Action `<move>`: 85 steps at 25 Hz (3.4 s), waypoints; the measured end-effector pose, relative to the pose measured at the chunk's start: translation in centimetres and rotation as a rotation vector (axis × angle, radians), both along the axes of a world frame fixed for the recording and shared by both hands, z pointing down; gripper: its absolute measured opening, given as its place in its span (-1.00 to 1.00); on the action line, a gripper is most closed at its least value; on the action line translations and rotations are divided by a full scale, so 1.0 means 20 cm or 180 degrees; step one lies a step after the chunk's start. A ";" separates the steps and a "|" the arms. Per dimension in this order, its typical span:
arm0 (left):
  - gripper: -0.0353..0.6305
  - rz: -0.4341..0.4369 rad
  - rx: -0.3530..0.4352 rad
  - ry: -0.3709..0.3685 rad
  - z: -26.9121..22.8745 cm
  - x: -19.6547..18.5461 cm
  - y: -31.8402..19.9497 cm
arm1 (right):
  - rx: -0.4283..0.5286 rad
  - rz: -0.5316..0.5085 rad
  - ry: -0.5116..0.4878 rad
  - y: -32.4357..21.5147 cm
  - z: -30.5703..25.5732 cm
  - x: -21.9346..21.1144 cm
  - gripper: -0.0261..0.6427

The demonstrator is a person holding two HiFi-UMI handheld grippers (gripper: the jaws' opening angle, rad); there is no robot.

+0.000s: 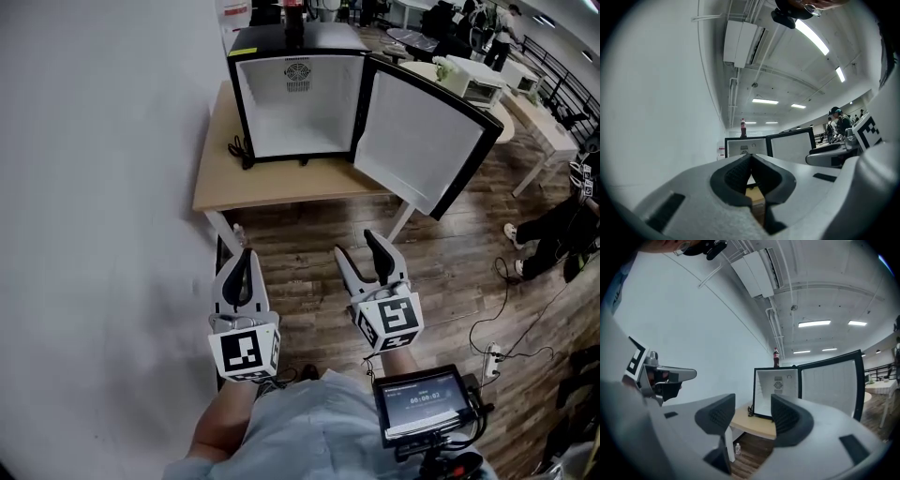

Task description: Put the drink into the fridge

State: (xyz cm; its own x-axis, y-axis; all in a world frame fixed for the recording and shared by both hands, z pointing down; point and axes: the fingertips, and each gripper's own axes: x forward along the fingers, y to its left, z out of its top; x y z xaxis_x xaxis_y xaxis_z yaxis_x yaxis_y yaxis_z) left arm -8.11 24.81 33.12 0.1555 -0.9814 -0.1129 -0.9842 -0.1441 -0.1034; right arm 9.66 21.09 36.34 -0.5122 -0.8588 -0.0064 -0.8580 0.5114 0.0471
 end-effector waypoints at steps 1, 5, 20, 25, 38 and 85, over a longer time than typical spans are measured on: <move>-0.87 0.0008 -0.0005 -0.0003 0.00 -0.01 -0.03 | -0.0002 0.0009 0.0001 -0.02 0.00 -0.01 -0.20; -0.87 0.0031 -0.0041 0.0014 0.05 -0.02 -0.12 | -0.0019 0.0031 0.0021 -0.11 0.03 -0.02 -0.20; -0.87 -0.0039 -0.0228 -0.0001 0.21 -0.09 -0.72 | -0.0144 -0.0008 0.0080 -0.72 0.18 -0.10 -0.21; -0.87 -0.0122 -0.0256 -0.0020 0.19 -0.11 -1.01 | -0.0163 -0.0099 0.0077 -1.03 0.16 -0.14 -0.22; -0.87 -0.0235 0.0030 -0.0039 -0.13 -0.09 -1.72 | 0.0106 -0.0465 -0.0002 -1.75 -0.20 -0.21 -0.22; -0.87 0.0127 0.0568 -0.0221 -1.19 -0.43 -2.88 | 0.0402 -0.0321 -0.0019 -2.88 -1.26 -0.60 0.20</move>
